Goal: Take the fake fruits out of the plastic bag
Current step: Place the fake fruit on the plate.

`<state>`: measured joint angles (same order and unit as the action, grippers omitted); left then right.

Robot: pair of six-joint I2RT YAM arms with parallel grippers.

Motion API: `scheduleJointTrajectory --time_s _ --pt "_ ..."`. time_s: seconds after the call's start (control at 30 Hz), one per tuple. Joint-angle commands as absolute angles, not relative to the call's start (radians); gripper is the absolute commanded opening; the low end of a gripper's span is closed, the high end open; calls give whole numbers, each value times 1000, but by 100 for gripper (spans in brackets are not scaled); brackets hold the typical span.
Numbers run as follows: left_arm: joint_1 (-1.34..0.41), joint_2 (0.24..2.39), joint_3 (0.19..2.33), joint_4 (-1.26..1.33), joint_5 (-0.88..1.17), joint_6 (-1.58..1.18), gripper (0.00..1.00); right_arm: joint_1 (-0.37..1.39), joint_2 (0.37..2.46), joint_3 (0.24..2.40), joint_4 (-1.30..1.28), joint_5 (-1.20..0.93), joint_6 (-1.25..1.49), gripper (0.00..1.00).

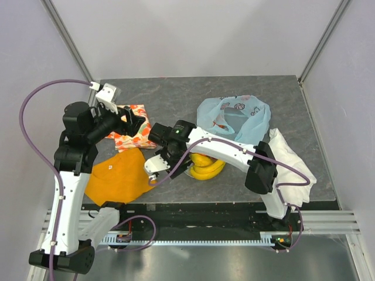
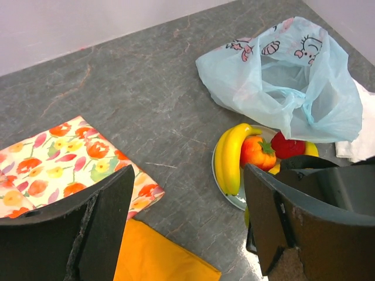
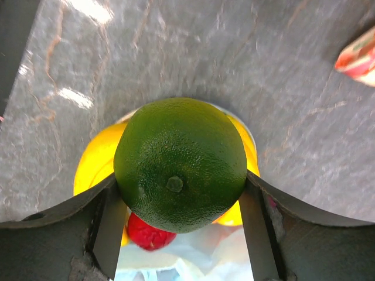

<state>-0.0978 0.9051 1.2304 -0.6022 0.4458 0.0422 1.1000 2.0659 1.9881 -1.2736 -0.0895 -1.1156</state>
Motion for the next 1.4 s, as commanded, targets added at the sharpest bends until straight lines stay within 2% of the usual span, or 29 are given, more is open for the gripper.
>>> scheduleJointTrajectory --time_s 0.0,0.23,0.53,0.8,1.0,1.3,1.37 --pt "-87 887 1229 -578 482 41 82 1069 2000 2034 -1312 -6 -1080 60" --pt "-86 940 1249 -535 523 25 82 858 1888 1967 -1364 -26 -970 59" --pt "-84 1023 1287 -517 555 9 82 707 1809 1758 -1318 -126 -917 59" --pt "-64 1063 1316 -517 571 9 81 716 1750 1660 -1279 -227 -959 60" --pt "-64 1084 1322 -515 583 -20 81 762 1732 1580 -1241 -206 -968 61" --pt "-64 1098 1322 -511 587 -20 81 775 1767 1565 -1174 -160 -940 71" --pt "-64 1101 1324 -508 589 -20 81 775 1769 1563 -1158 -150 -940 77"
